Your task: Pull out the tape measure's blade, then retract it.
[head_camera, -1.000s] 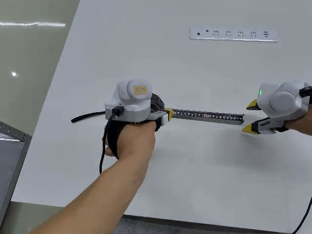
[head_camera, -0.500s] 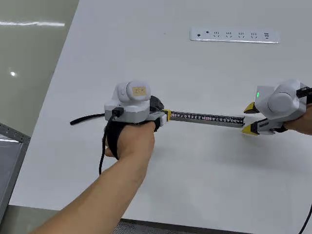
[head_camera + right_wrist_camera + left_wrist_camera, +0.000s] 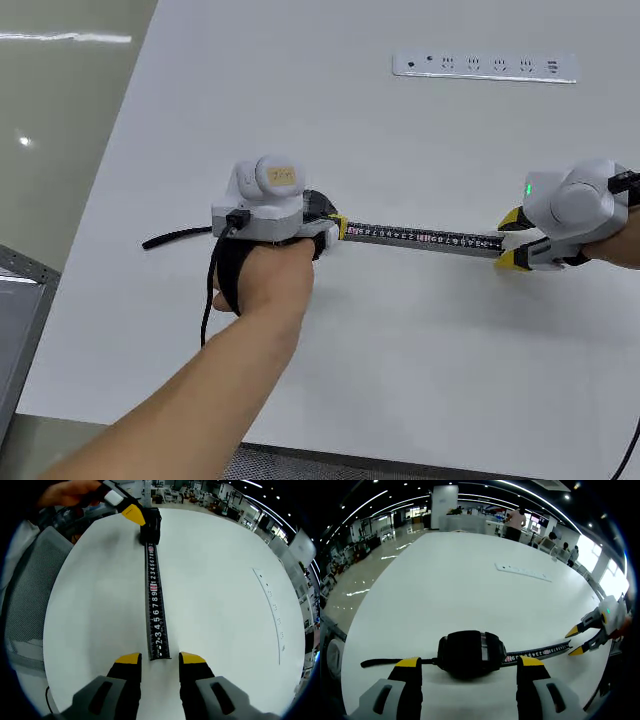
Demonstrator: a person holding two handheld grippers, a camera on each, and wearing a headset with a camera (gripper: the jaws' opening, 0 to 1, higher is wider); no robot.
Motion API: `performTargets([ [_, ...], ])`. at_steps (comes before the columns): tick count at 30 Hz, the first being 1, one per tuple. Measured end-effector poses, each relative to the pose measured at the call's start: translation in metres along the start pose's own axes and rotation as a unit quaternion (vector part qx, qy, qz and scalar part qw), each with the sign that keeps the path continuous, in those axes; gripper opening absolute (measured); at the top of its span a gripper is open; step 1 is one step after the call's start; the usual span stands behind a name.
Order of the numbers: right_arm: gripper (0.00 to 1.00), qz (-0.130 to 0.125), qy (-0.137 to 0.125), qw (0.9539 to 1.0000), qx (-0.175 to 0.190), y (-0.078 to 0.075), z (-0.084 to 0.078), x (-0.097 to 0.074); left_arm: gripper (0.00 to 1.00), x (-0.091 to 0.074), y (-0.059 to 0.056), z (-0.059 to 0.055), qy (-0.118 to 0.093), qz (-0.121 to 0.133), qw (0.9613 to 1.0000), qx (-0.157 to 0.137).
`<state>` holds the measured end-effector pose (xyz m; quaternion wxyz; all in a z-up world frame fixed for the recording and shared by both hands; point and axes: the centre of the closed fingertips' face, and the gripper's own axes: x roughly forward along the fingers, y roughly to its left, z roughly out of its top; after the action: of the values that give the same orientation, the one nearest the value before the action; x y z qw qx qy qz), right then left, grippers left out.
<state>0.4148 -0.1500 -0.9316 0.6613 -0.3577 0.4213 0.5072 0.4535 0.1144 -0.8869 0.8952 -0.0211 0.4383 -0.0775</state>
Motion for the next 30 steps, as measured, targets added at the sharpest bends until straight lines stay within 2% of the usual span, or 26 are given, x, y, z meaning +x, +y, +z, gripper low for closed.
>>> performTargets([
  [14, 0.24, 0.010, 0.004, 0.9999, -0.009, 0.000, -0.003, 0.002, 0.73, 0.009, 0.006, 0.003, -0.005, 0.004, 1.0000, -0.005],
  [30, 0.21, 0.014, 0.004, 0.9999, -0.008, 0.000, -0.003, 0.004, 0.72, 0.017, 0.001, 0.003, 0.000, 0.000, 0.9999, -0.010],
])
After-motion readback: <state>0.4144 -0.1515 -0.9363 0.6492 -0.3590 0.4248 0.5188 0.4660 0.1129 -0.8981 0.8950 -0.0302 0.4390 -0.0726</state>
